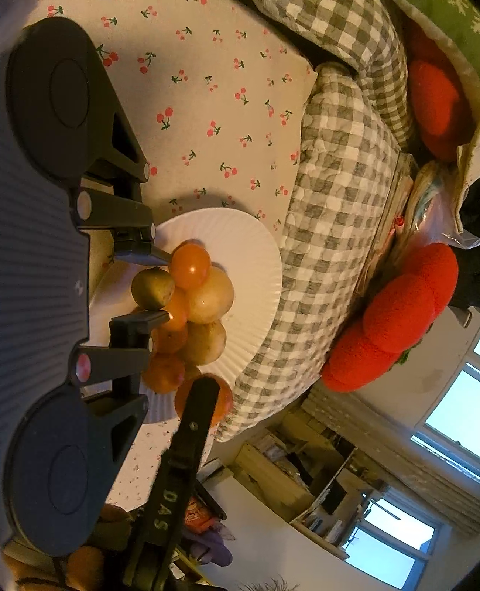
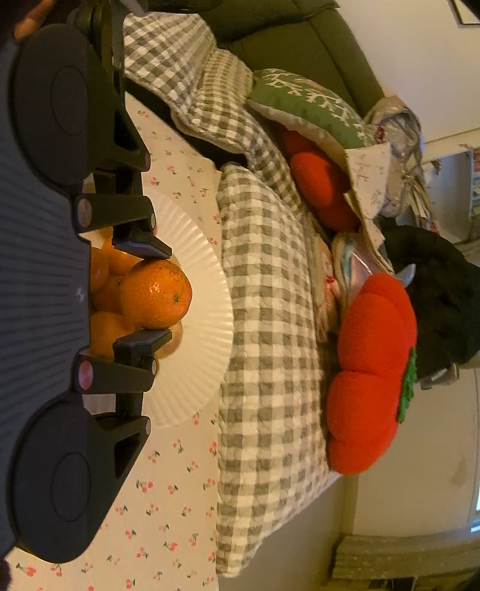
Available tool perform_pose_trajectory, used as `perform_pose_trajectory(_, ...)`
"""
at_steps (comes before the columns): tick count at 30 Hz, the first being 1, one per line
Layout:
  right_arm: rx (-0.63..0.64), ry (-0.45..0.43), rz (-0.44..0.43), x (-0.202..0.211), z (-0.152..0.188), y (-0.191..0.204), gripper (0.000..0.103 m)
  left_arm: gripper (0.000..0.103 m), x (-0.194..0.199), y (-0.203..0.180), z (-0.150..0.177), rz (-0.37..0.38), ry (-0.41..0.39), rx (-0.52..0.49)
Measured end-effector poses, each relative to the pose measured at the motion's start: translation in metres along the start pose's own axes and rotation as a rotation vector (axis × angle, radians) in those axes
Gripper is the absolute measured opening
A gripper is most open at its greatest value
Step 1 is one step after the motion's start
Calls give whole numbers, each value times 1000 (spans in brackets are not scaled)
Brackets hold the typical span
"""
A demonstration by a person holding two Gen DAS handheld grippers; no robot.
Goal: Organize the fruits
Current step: 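Carry both held fruits over the plate and release them onto the pile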
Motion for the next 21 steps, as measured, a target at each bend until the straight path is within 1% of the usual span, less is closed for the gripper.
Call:
perform_pose_trajectory(5, 9, 8, 11, -8, 4, 4, 37, 19, -4, 0, 3, 2, 13, -15)
perform_pose_trajectory(11, 9, 11, 14, -14, 7, 8, 37, 21, -1, -2, 1, -1, -1, -26)
perform_pose_trajectory(16, 3, 13, 16, -17, 9, 10, 38, 25, 2, 1, -2, 8, -5, 2)
perform_pose_trajectory(21, 13, 18, 14, -22, 10, 15, 38, 27, 6, 1, -4, 2, -13, 5)
Point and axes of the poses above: each gripper's, at about its wrist camera, not at the fingertips, and x roughly against the way its jaws point, y to its left, z to its underside, the point moved 10 cm from there along -x, roughly the way its jaws point, and after that the axes turned 5 degrees about z, right-handed, at the moved point
